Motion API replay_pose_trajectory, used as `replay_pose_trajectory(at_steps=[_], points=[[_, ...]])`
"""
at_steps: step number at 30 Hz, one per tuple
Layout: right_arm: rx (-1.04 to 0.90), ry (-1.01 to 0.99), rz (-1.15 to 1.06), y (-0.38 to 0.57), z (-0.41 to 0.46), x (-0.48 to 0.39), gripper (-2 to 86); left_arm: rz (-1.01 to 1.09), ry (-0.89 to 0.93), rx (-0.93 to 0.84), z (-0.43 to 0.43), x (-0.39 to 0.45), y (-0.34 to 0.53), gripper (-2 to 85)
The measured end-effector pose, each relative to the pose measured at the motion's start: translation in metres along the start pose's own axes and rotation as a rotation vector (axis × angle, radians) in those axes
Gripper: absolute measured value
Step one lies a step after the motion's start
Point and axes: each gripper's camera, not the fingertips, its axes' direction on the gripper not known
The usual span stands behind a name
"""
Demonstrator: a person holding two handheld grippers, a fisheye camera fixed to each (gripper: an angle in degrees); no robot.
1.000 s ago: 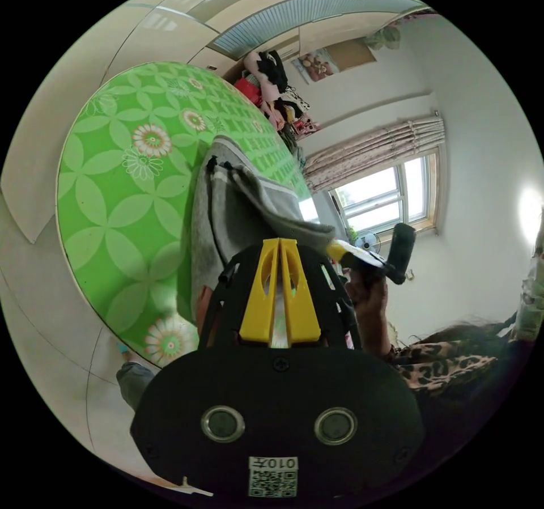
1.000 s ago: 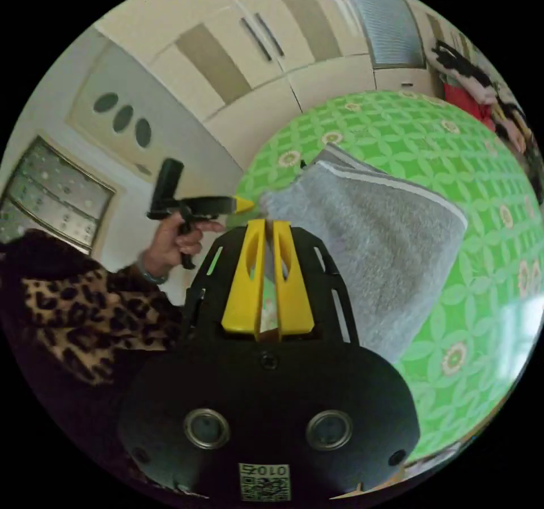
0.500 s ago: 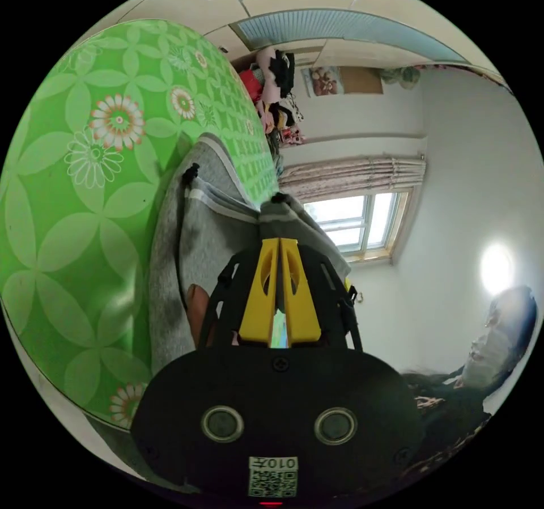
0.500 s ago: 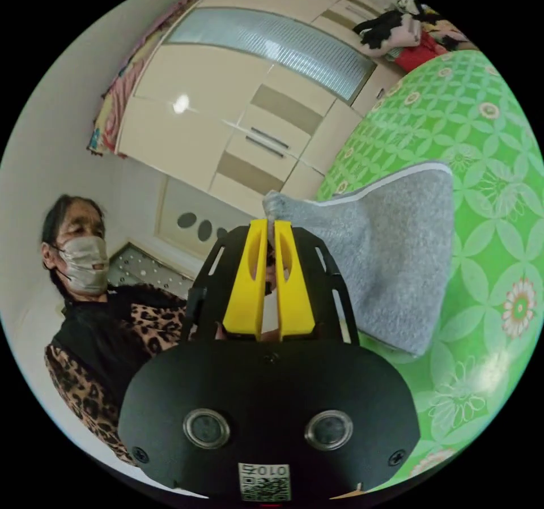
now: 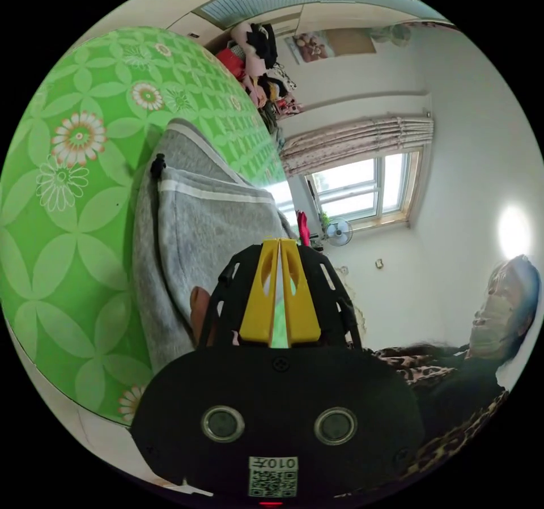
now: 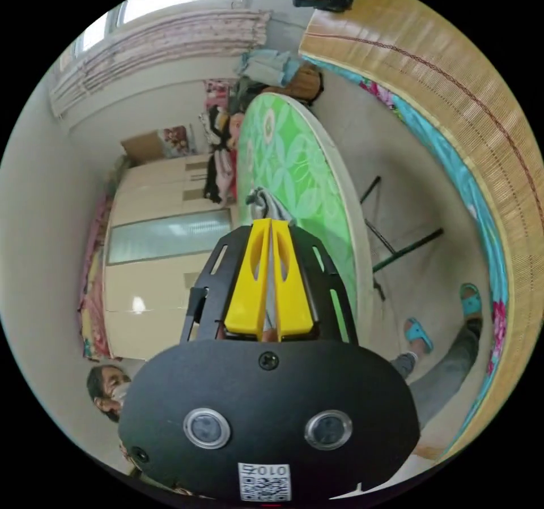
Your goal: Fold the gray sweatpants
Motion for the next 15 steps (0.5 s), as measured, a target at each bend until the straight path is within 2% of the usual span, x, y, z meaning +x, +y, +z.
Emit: replay_pose_trajectory(at_steps=[3,5,8,10,13,15], points=[[0.009,-0.143,-0.099,0.016,-0.008,0.004,3.1,-0.006,-0.004,-0.025,0.016,-0.003,-0.001,-0.1],[-0.111,-0.151,-0.204,0.029,0.009,-0.010,3.0,0.003,-0.036,-0.021,0.018,-0.004,-0.001,-0.1],[-0.332,-0.031,-0.372,0.067,0.058,-0.039,3.1,-0.002,-0.084,0.035,0.007,-0.008,-0.004,-0.1],[-0.466,0.155,-0.541,0.108,0.105,-0.065,3.7,0.018,-0.085,0.036,0.001,-0.011,-0.011,-0.1],[-0.594,0.339,-0.720,0.161,0.160,-0.088,4.0,0.073,-0.118,-0.051,0.004,-0.014,-0.033,-0.1],[-0.641,0.373,-0.770,0.185,0.182,-0.089,4.1,0.132,-0.122,-0.128,0.013,-0.011,-0.049,-0.1]])
